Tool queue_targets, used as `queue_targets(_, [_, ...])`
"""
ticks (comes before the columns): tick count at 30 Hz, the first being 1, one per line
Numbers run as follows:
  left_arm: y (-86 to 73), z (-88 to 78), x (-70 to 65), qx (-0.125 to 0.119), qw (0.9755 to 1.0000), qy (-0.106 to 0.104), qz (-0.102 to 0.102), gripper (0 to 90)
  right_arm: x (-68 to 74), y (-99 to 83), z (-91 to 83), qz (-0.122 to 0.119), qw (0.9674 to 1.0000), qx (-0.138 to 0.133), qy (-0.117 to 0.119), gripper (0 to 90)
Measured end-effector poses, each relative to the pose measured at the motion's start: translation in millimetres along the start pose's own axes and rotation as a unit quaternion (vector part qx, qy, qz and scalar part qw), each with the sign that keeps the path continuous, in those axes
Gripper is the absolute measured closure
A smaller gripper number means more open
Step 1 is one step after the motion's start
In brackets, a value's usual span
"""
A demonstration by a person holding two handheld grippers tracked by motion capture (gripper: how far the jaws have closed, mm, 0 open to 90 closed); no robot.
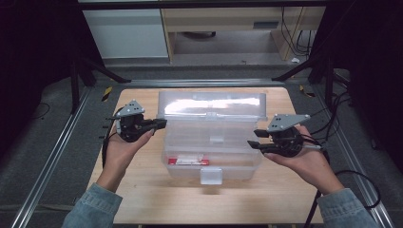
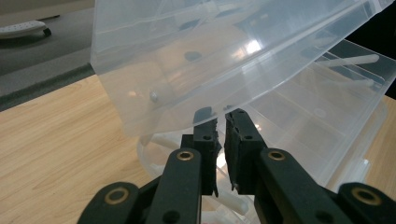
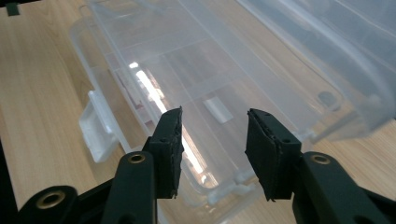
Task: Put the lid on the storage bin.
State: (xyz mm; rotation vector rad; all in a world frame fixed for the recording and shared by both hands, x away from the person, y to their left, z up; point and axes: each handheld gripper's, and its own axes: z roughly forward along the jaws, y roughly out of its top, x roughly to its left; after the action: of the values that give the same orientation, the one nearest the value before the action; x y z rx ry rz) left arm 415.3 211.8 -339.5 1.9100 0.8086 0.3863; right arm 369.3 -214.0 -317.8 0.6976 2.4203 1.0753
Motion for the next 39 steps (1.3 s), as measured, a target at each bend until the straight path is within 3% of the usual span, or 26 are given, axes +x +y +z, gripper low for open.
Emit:
queue_targets(7, [-5.7,-0.7,-2.7,0.002,1.0000,-0.003,0.002,82.5,-7.1,-10.3,-7.8,0.016,0.9997,-0.004,-0.020,66.8])
queue_targets(18, [-18.6,-1.0,-6.5,0.005,0.9999,-0.015,-0.004,82.6,-13.0,-24.2,-10.0,0.029,0.9990,0.000,-0.034,74.7])
queue_targets(33, [-36.9,-1.4,-9.0,0.008,0.9996,-0.026,-0.010,82.4,-9.7,-38.7,-6.5,0.042,0.9986,0.005,-0.031,76.8])
queue_targets(39, [-39.2,-4.5,-9.2,0.010,0.9996,-0.023,-0.008,82.5,-10.6,-43.8,-3.8,0.049,0.9985,0.005,-0.026,85.5])
